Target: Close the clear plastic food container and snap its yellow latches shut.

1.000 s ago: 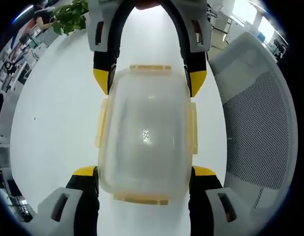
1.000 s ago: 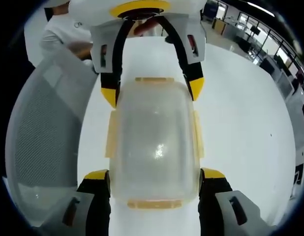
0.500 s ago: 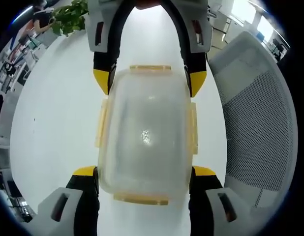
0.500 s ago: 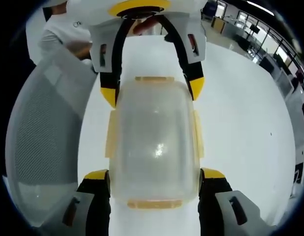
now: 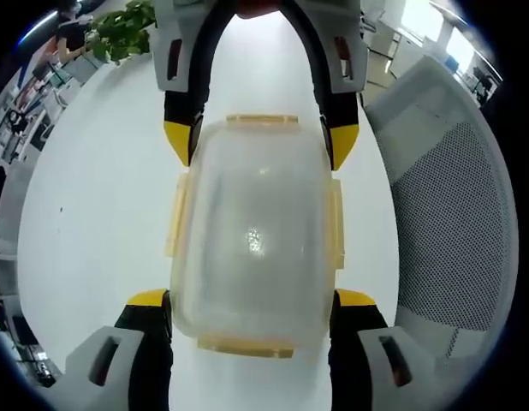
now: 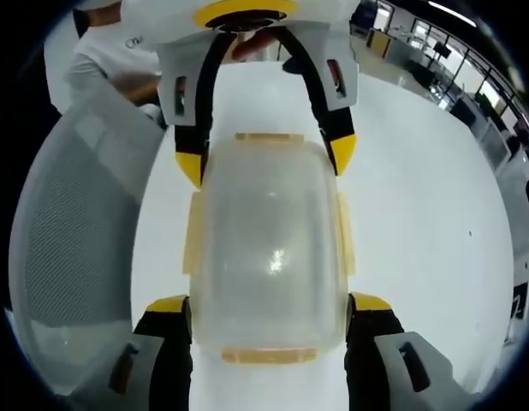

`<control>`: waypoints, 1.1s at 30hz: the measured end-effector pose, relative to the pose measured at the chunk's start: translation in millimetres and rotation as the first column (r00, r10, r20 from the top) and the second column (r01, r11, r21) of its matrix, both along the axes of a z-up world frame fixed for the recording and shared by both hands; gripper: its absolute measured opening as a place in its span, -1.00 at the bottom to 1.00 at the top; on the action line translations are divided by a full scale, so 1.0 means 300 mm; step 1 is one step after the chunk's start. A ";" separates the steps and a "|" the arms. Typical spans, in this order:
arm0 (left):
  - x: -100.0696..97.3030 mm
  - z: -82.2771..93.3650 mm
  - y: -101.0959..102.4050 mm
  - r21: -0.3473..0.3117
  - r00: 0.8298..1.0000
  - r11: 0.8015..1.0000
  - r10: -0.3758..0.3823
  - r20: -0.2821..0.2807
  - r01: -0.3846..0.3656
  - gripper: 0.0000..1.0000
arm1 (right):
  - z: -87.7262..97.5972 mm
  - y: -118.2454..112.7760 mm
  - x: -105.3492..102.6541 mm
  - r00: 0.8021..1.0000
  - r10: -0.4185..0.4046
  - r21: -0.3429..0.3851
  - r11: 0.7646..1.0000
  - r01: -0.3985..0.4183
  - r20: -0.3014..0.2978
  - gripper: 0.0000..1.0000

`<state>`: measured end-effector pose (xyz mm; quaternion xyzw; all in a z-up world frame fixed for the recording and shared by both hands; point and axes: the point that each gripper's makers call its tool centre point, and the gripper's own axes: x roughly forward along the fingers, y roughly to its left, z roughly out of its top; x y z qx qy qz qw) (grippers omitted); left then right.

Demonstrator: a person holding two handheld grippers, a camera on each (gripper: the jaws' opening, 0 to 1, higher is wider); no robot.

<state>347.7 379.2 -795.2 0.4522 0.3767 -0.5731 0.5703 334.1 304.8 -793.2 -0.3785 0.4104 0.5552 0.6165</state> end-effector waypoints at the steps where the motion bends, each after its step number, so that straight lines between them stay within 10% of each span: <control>1: 0.001 0.000 0.000 -0.003 1.000 1.000 0.002 0.000 -0.002 0.49 | 0.000 0.000 0.001 1.000 0.001 -0.001 1.000 -0.001 0.000 0.45; 33: 0.056 -0.003 0.002 -0.010 1.000 1.000 0.011 0.004 -0.011 0.50 | -0.002 0.004 0.056 1.000 -0.004 0.008 1.000 0.004 0.005 0.46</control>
